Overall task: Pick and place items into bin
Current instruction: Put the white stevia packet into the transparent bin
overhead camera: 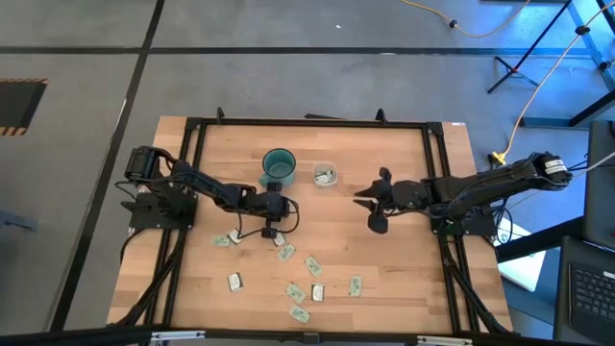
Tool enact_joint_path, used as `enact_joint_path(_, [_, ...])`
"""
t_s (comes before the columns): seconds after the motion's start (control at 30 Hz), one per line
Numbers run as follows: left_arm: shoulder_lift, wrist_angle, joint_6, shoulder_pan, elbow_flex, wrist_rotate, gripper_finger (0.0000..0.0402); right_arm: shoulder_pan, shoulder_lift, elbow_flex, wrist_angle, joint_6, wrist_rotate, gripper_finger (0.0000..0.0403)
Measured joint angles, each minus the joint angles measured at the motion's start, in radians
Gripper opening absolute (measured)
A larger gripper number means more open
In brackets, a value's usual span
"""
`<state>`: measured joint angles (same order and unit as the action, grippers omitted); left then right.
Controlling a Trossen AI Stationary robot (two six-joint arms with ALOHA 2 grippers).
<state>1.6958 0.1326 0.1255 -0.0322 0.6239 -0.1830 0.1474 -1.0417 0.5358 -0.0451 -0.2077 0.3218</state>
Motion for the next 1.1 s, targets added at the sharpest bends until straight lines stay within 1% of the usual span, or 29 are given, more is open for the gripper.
enact_joint_path(0.23, [-0.021, 0.022, 0.0, -0.012, -0.001, 0.004, 0.0002, 0.0, -0.045, 0.0, 0.003, 0.002, 0.0, 0.0092])
enact_joint_path(0.33, [-0.057, -0.01, -0.009, -0.025, 0.007, 0.024, 0.0002, 0.0, -0.045, 0.0, 0.005, 0.003, 0.0, 0.0092])
enact_joint_path(0.5, [-0.125, 0.01, -0.008, -0.039, 0.055, 0.044, 0.0002, 0.0, -0.044, 0.0, 0.01, 0.005, 0.0, 0.0092])
enact_joint_path(0.57, [-0.141, 0.006, 0.012, -0.039, 0.079, 0.043, 0.0002, 0.0, -0.044, 0.0, 0.01, 0.005, 0.0, 0.0092])
enact_joint_path(0.67, [-0.145, 0.027, 0.09, -0.029, 0.133, 0.016, 0.0002, 0.0, -0.044, 0.0, 0.011, 0.007, 0.0, 0.0092])
enact_joint_path(0.73, [-0.133, 0.023, 0.152, -0.012, 0.172, 0.011, 0.0003, 0.0, -0.044, 0.0, 0.013, 0.007, 0.0, 0.0092])
enact_joint_path(0.87, [-0.1, 0.031, 0.249, 0.032, 0.258, 0.044, 0.0002, 0.0, -0.044, 0.0, 0.021, 0.011, 0.0, 0.0092])
enact_joint_path(1.0, [-0.046, 0.026, 0.298, 0.087, 0.323, 0.086, 0.0002, 0.0, -0.044, 0.0, 0.027, 0.01, 0.0, 0.0092])
enact_joint_path(1.1, [0.008, 0.03, 0.3, 0.124, 0.369, 0.13, 0.0002, 0.0, -0.044, 0.0, 0.028, 0.009, 0.0, 0.0092])
